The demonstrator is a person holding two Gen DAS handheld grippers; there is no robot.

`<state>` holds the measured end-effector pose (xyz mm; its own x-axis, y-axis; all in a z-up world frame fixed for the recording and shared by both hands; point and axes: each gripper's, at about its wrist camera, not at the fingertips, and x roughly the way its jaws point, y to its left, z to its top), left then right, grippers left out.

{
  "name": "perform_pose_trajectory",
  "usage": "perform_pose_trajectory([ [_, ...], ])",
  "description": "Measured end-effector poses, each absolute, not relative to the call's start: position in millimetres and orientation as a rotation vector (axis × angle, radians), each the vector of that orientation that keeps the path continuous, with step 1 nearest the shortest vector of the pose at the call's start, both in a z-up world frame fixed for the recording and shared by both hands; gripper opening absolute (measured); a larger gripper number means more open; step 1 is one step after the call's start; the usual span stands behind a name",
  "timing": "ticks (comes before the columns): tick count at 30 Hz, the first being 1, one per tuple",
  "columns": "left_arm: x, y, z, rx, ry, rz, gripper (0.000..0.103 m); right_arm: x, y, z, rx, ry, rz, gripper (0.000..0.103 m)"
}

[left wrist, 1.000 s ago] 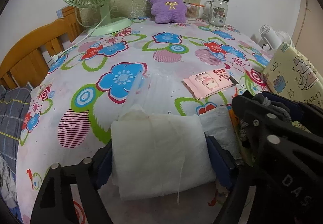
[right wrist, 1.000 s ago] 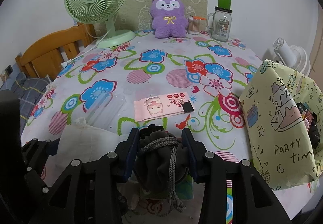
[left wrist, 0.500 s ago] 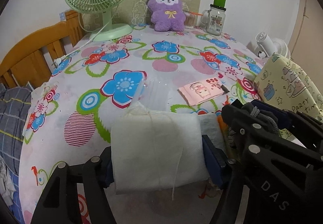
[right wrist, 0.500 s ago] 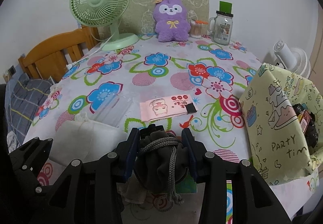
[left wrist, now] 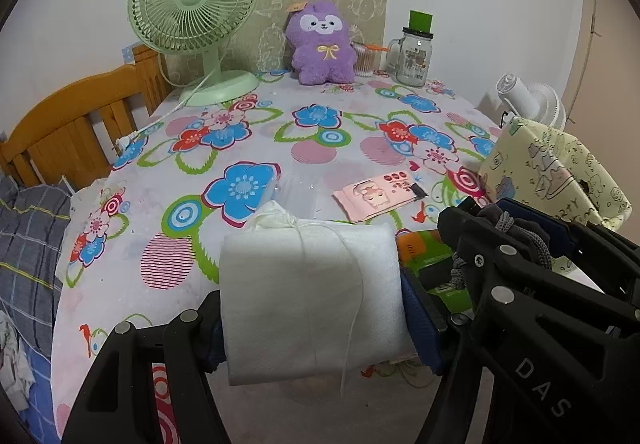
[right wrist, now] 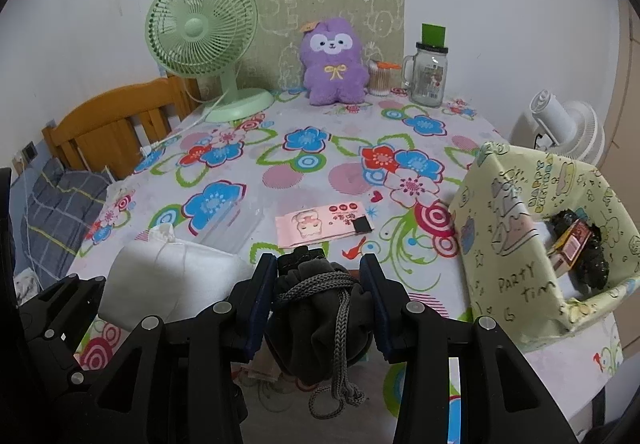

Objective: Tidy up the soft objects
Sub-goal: 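Grasp the white string-tied cloth bundle with the left tool and lift it, then carry the glove and white bundle toward the yellow-green paper box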

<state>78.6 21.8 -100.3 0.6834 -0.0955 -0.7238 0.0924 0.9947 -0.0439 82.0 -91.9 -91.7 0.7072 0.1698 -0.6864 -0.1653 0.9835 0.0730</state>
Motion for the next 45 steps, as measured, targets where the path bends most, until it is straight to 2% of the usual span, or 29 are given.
perform_pose_trajectory([
  [24, 44, -17, -44, 0.033, 0.686, -0.116, 0.074, 46, -129, -36, 0.025, 0.63, 0.187, 0.046],
  [45, 53, -75, -18, 0.055, 0.621, -0.19, 0.074, 48, -185, -8, 0.022, 0.586, 0.112, 0.046],
])
